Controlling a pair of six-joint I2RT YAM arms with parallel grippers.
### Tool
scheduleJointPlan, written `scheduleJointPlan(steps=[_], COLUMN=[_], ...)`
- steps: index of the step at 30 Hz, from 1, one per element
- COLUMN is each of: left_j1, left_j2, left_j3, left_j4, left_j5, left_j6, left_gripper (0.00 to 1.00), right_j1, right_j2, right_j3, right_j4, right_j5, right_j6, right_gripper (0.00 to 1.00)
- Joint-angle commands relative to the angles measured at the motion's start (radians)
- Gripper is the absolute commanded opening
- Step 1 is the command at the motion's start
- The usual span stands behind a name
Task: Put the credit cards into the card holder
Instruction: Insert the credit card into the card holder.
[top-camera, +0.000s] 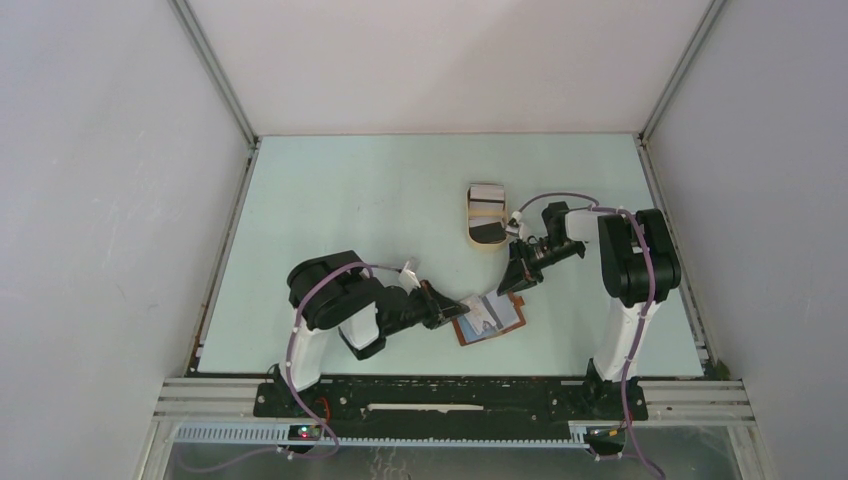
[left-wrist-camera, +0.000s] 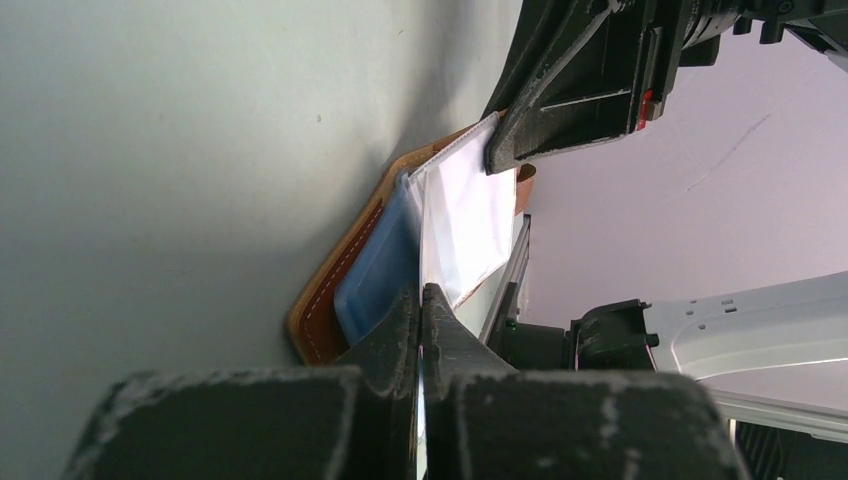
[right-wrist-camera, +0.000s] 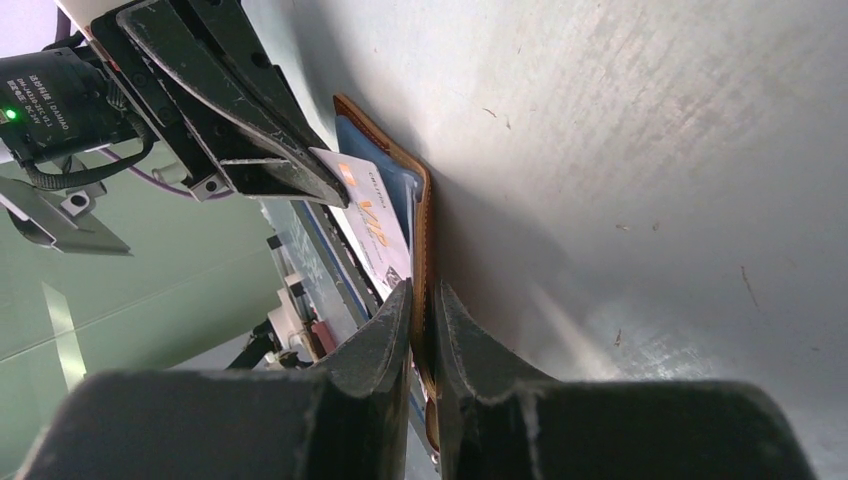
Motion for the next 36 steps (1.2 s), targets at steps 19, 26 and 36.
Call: scheduleJointPlan(steps=[19,26,36], left_j1=[-0.023,-0.031,-0.032], left_j2=[0.037,0.034,-0.016], left_j3=[0.028,-0.011,-0.022], left_j4=[0.062,0.06,-0.01], left_j5=[-0.044,-0.065,-0.031], left_j6=[-0.092,-0.136,-0.102], left_gripper=[0.0,0.0,0.0], right_j1=[-0.026,-0.032,-0.085], right_j2=[-0.004,-0.051,-0.092], right_j3=[-0.044,-0.103,-0.18], right_j4=[0.046,0.133,0.269], right_j5=[-0.04,-0.022,-0.067], right_j6=[0.043,0.111,0.229], right_gripper=[0.23,0.2,0.06])
